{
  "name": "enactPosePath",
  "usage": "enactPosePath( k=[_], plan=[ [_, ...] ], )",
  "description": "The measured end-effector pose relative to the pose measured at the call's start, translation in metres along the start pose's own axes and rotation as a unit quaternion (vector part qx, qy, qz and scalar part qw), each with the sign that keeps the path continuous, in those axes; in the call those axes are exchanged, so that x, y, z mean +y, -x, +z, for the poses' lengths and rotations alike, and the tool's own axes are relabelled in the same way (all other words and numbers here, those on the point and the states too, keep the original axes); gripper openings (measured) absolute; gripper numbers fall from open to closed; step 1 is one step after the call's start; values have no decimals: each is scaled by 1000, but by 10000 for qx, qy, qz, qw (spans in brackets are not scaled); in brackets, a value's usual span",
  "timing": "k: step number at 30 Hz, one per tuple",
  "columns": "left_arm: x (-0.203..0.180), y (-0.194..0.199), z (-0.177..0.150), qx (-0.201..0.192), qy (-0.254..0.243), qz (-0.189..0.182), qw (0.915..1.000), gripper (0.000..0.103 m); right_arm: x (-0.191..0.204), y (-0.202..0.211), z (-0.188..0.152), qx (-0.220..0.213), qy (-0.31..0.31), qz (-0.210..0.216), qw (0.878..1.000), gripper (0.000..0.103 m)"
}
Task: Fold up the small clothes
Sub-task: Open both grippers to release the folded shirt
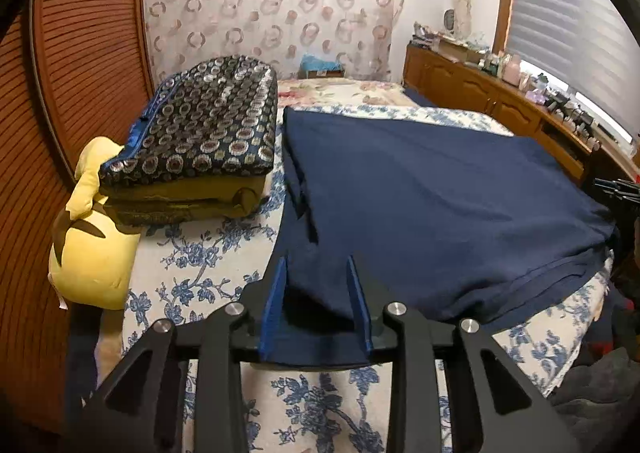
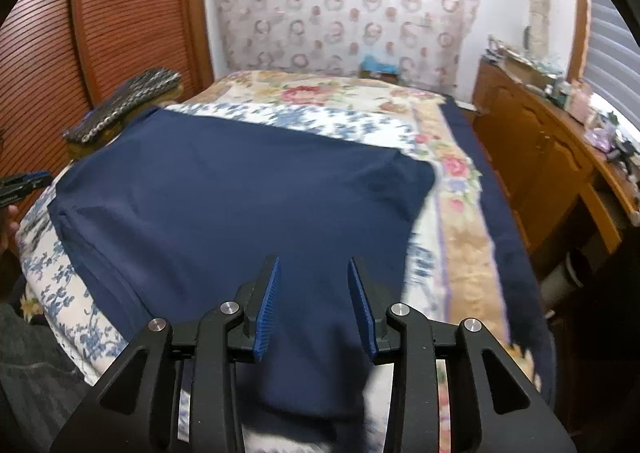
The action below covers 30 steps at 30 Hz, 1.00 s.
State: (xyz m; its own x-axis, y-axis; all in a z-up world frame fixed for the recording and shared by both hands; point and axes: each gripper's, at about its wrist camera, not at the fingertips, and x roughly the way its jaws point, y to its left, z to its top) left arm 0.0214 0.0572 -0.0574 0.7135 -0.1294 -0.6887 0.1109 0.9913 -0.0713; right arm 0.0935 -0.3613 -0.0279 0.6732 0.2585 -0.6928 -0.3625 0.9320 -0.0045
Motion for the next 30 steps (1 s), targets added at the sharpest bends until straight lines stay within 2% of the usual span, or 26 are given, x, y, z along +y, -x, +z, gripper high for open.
enactPosePath(
  k=[4, 9, 15, 18, 30],
  plan=[
    [6, -14, -4, 184, 50, 86, 9998, 30, 14, -25, 2, 50, 38, 172, 9998, 35],
    [10, -23, -7, 323, 59, 168, 9993, 31, 28, -46, 1, 139, 112, 170, 9997, 35],
    [14, -30, -11, 430, 89, 198, 9988, 33, 41, -57, -17, 363, 173, 322, 9987, 35],
    [16, -34, -16, 489, 104, 209, 9985, 34, 45, -53, -25, 214, 216, 181, 9994, 36],
    [22, -34, -17, 536, 285, 82, 9981, 36, 49, -52, -34, -66, -6, 69, 10000, 37]
  ],
)
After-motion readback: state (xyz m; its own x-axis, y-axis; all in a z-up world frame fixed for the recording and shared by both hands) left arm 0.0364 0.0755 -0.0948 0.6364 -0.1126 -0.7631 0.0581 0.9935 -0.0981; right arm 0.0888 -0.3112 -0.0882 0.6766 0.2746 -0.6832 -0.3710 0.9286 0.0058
